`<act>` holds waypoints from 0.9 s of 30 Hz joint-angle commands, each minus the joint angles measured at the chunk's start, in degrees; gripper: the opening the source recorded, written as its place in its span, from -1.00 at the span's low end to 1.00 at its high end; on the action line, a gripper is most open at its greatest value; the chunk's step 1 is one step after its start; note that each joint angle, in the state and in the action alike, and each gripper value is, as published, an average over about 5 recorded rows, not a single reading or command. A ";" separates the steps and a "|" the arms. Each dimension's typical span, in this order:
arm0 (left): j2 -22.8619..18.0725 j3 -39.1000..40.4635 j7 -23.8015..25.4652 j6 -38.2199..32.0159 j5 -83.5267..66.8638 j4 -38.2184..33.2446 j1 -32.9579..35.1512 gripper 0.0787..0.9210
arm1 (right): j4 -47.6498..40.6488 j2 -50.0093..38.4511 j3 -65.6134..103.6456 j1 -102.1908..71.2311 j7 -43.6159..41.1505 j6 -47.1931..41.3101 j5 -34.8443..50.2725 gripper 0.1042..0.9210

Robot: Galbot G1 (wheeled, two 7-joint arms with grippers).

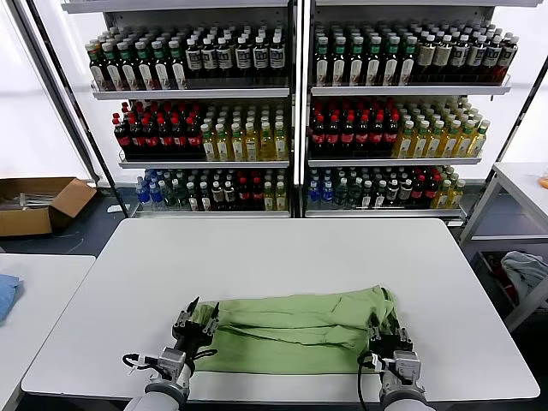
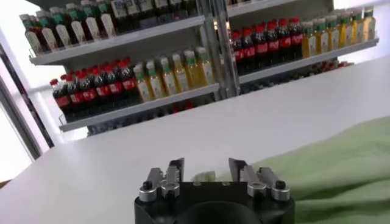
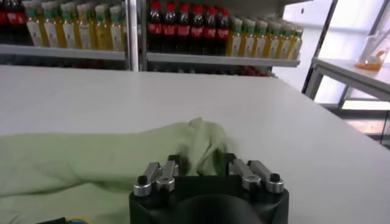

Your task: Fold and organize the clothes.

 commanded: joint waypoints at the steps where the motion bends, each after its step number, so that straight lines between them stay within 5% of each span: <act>1: -1.13 -0.38 -0.34 -0.20 1.37 -3.46 0.09 0.18 | 8.62 -0.36 1.54 -1.08 0.57 1.61 0.68 0.25; 6: -3.72 -2.05 -2.48 1.46 0.87 -3.09 1.24 0.53 | 9.68 -0.56 1.26 -1.26 1.32 1.57 1.71 0.60; 11: -5.45 -3.34 -4.30 2.77 -1.20 -1.01 2.32 0.75 | 8.36 -0.23 0.14 -0.86 1.52 1.87 1.82 0.75; 27: -7.00 -4.19 -5.22 4.63 -11.83 1.69 3.55 0.77 | 7.83 -0.61 -1.78 -1.43 1.46 2.82 1.38 0.76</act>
